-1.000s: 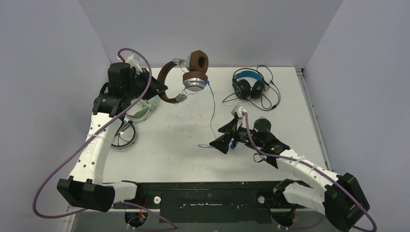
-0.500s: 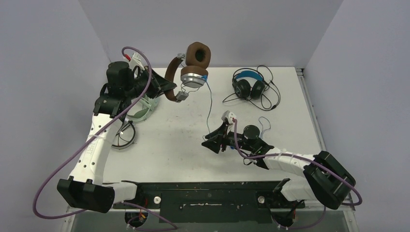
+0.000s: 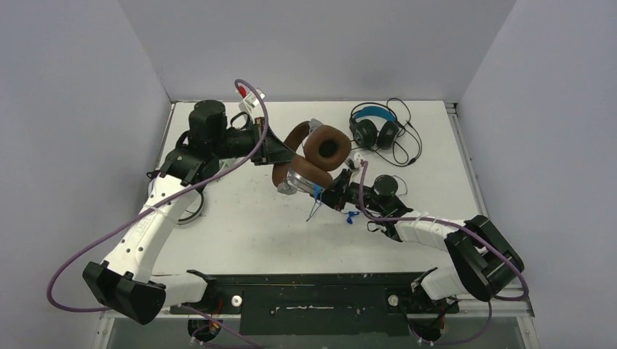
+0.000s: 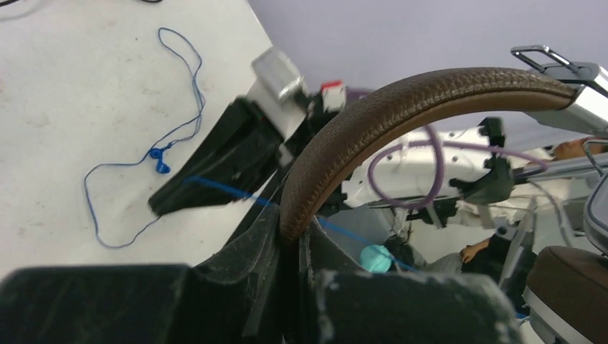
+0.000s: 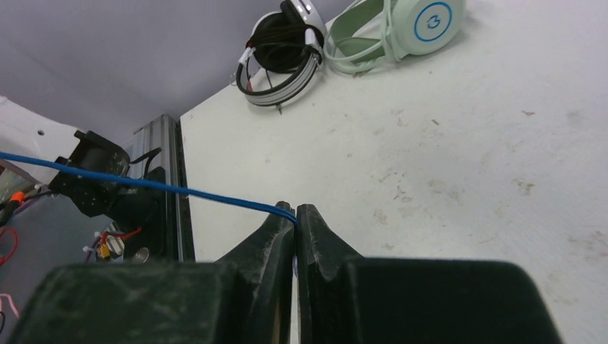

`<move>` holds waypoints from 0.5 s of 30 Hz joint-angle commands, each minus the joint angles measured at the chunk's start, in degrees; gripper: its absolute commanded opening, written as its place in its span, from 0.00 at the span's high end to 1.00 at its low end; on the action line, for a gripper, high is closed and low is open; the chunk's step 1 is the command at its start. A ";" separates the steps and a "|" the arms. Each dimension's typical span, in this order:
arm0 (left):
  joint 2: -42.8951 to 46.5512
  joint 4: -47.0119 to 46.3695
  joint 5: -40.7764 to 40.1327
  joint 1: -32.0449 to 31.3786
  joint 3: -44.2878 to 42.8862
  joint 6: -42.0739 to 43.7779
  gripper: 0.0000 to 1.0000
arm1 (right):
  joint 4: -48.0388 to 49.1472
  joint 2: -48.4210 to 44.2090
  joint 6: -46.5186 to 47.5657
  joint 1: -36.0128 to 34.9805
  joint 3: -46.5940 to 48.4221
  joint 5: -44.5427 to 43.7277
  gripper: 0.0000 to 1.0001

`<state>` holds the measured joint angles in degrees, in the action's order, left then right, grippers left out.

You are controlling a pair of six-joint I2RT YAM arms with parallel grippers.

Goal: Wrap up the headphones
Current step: Wrap the headphones cable around the headphones.

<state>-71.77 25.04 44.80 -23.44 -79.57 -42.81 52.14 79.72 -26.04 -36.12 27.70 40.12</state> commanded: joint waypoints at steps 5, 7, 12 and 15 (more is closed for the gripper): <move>3.61 11.35 -16.08 -10.93 2.20 29.16 1.00 | -10.67 -1.07 -1.08 11.14 10.29 11.69 1.00; 3.10 13.76 -26.08 -18.33 2.32 34.03 1.00 | -19.55 -2.28 2.76 11.23 13.82 9.83 1.00; 0.59 15.02 -44.09 -22.06 3.49 39.78 1.00 | -34.04 -4.99 7.98 11.42 19.95 6.84 1.00; 0.69 13.05 -50.09 -24.16 4.85 43.22 1.00 | -39.65 -6.02 8.49 11.94 21.67 6.03 1.00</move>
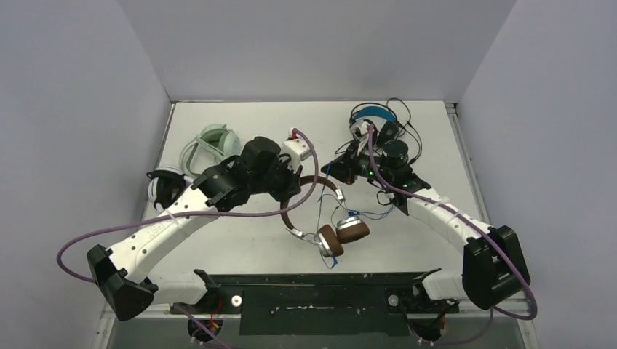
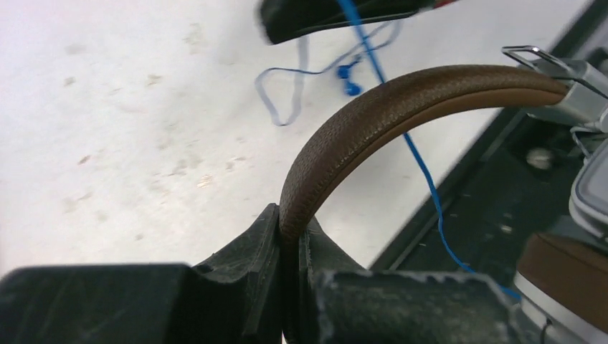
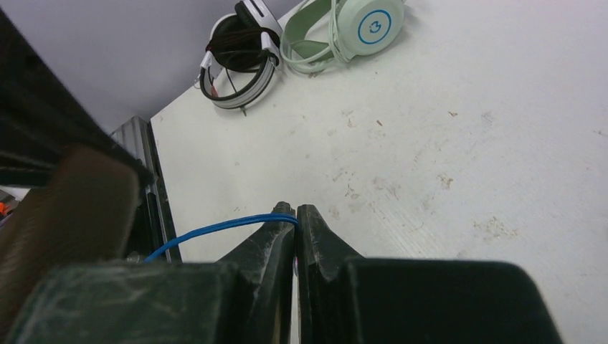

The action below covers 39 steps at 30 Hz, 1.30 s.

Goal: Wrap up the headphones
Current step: Wrap the headphones cable around the headphones.

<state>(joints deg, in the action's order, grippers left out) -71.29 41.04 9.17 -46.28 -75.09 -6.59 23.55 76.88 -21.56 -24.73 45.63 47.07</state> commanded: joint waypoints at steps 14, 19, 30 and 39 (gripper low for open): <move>-1.42 -21.62 -66.70 -12.34 11.69 22.30 1.00 | -35.61 -4.67 8.13 0.39 12.61 1.09 1.00; -4.38 -33.14 -79.28 -12.89 15.85 30.48 1.00 | -38.05 -5.85 7.07 -0.14 14.10 3.86 1.00; -10.16 -45.73 -89.26 -10.53 16.99 32.49 1.00 | -34.83 -9.26 0.10 -0.42 14.05 9.06 0.99; -5.23 -32.68 -65.91 -10.87 15.36 19.89 1.00 | -30.80 -12.14 -5.45 4.11 11.88 -1.77 1.00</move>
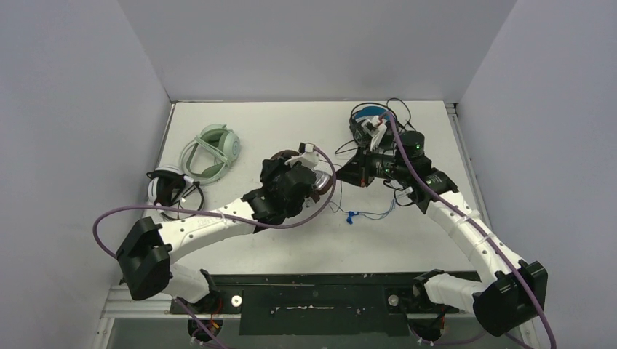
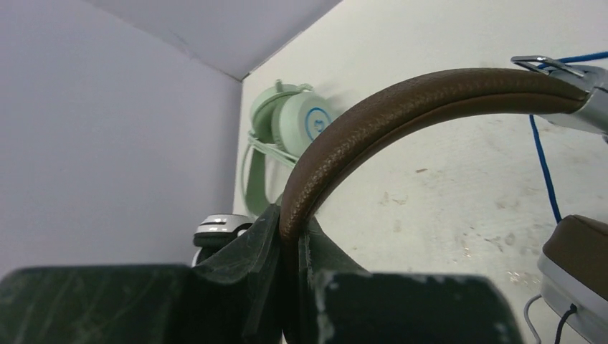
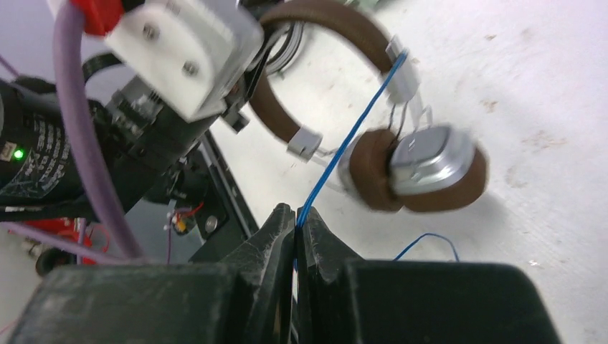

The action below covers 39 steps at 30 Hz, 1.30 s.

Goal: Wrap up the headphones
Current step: Wrap the headphones cable around the headphones.

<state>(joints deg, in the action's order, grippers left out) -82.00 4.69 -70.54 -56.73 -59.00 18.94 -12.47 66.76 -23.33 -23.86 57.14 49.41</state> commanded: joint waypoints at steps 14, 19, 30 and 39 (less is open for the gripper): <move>13.93 4.36 30.20 -10.55 10.40 6.04 1.00 | 10.15 7.21 -9.46 11.59 8.86 4.38 1.00; 13.66 3.90 26.61 -10.59 10.01 4.51 1.00 | 9.51 5.24 -10.20 14.10 6.87 4.91 1.00; 11.61 4.97 16.76 -9.55 9.16 -0.10 1.00 | -7.26 1.01 -0.80 16.44 13.36 -0.16 1.00; 8.97 8.46 9.81 -6.70 6.65 -4.94 1.00 | -8.75 -1.10 -1.92 16.39 15.23 3.36 1.00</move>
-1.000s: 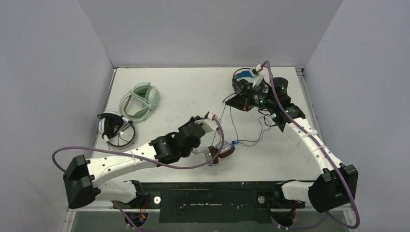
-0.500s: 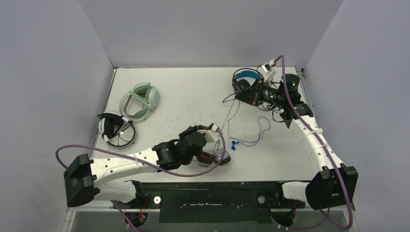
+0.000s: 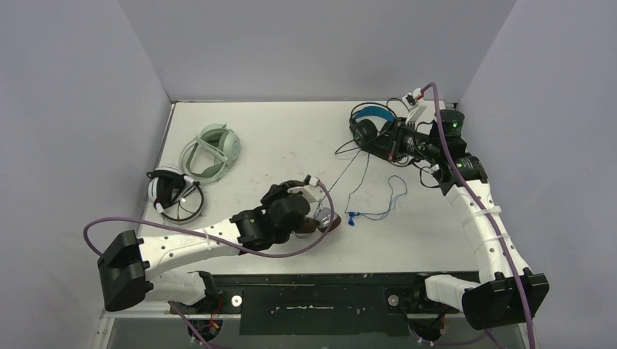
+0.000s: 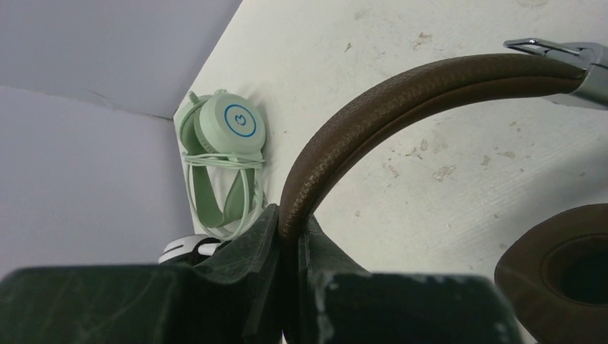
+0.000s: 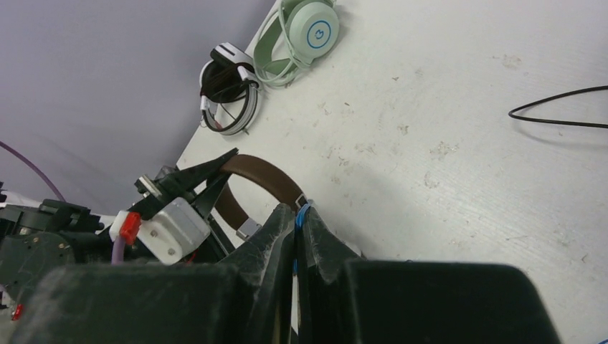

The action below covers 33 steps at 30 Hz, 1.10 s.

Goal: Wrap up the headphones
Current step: Wrap the headphones cable around the headphones.

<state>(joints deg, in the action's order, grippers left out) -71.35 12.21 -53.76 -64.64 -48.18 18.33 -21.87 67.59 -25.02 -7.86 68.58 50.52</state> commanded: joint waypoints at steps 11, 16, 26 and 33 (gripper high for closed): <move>-22.77 32.56 -21.65 11.69 -31.46 -45.27 1.00 | 6.01 -4.15 -8.59 -9.78 -1.78 4.82 0.98; -26.07 40.57 -18.19 17.20 -41.22 -58.81 1.00 | 14.60 -5.54 -15.34 -15.61 -8.59 2.26 0.98; -17.46 32.48 9.28 29.02 -41.17 -73.08 1.00 | 28.84 -0.50 -20.48 -29.50 -19.97 -5.44 0.98; -8.39 24.42 32.64 39.37 -36.35 -72.41 1.00 | 38.05 3.28 -18.99 -29.98 -27.70 -9.63 0.94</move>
<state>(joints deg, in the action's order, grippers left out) -85.84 47.48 -34.11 -30.11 -84.33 -50.39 6.61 69.91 -44.40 -37.36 44.47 43.66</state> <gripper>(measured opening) 0.063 0.047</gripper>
